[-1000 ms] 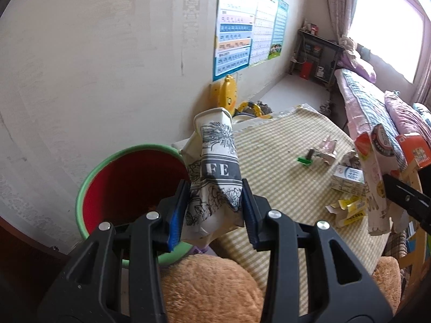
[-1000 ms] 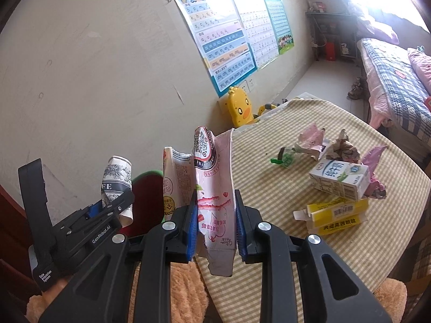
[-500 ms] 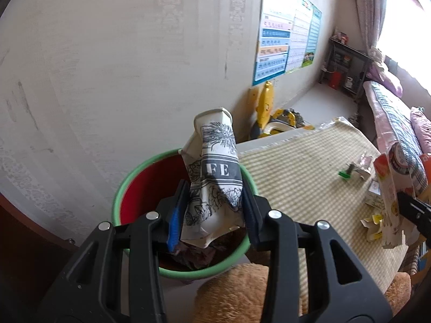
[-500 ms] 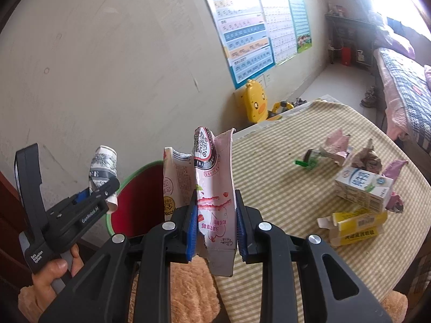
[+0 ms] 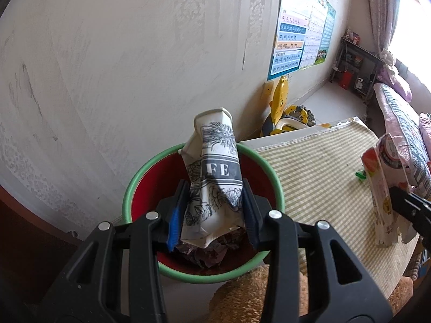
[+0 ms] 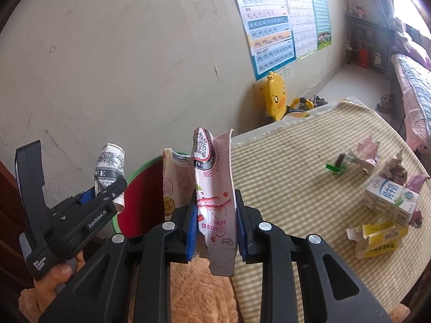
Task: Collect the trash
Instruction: 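Carry the cup and pink carton over the bucket and open both tools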
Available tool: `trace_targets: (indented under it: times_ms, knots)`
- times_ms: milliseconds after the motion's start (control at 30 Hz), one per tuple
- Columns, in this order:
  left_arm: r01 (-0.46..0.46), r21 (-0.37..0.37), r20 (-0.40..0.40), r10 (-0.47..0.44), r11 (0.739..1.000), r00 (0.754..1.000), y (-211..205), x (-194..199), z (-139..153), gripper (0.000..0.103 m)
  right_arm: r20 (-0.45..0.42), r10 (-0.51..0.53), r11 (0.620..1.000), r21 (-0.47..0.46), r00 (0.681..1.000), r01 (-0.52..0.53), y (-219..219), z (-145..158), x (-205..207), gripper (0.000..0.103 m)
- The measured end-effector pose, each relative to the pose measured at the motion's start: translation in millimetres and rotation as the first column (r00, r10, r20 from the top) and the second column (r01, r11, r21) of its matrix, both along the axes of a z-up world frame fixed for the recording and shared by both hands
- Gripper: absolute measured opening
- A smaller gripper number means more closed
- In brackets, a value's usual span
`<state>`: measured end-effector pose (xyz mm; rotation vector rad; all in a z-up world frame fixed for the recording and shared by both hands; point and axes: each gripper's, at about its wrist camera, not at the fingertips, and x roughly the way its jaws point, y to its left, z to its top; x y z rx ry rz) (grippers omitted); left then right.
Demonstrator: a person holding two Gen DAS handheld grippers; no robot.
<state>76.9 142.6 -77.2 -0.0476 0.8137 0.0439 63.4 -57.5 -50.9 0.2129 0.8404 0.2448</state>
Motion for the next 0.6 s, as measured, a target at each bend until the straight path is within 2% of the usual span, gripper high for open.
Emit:
trace_targets:
  times_ms: [600]
  knots:
    - [-0.048, -0.008, -0.088, 0.047, 0.999, 0.995, 29.3, 15.8, -33.2, 0.037, -0.036, 0.089, 0.995, -0.035, 0.995, -0.091, 47.1, -17.8, 40.8, 0.024]
